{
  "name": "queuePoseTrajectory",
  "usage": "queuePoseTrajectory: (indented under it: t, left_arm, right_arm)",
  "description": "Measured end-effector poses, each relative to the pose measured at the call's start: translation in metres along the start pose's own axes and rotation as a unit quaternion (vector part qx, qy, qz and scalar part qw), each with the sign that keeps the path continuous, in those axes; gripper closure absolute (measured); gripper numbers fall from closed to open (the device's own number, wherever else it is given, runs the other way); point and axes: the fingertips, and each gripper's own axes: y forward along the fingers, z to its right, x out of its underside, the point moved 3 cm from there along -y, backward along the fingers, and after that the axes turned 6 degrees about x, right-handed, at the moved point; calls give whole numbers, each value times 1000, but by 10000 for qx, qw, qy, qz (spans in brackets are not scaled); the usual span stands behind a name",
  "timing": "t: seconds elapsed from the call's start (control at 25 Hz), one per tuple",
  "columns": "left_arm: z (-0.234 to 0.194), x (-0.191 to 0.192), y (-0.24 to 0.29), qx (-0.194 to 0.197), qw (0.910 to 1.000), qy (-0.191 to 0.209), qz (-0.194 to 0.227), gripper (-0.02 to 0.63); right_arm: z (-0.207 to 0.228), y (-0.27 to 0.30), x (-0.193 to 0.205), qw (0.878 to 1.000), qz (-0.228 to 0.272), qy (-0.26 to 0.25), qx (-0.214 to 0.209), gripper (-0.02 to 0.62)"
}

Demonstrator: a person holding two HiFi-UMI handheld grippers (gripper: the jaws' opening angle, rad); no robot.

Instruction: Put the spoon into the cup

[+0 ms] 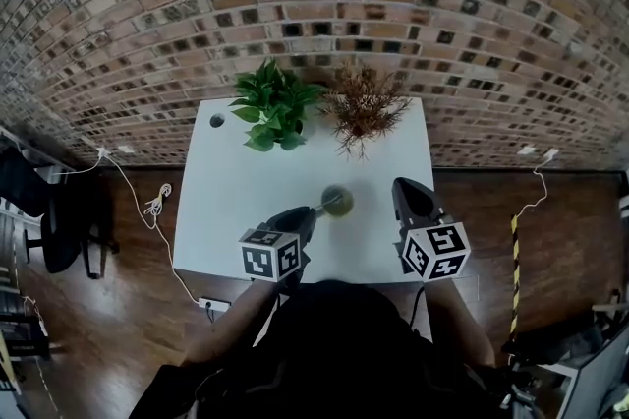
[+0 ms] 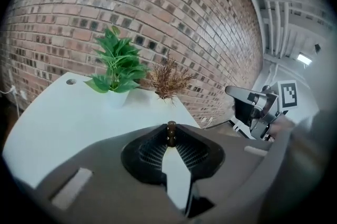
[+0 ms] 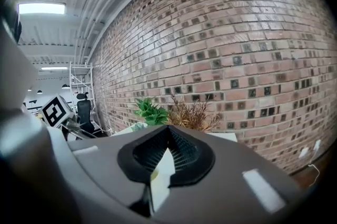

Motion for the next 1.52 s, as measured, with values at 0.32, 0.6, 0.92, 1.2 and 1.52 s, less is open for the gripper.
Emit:
queuePoseTrajectory:
  t: [0.32,0.6,0.92,1.2,1.52]
  left_arm:
    - [-14,10,21,-170,9993,-202,-267,568]
    - [-30,21,42,-234,9970,-466,-569,568]
    - [-37,27,59,-292,9953,-376,-838,568]
    - [-40,30,70,-274,9940,-394,-983,566]
    - [-40,32,78,-311,9924,-334,-1147,566]
  right_arm:
    - [6,6,17,9998,-165,-21,-99,589]
    - [3,7,22,9996,-223,-30,-145,589]
    - [4,4,20,9997,-224,55,-119,589]
    - [5,4,21,9996,-275,14,-69,589]
    - [4,2,21,9995,-316,-24,-68,589]
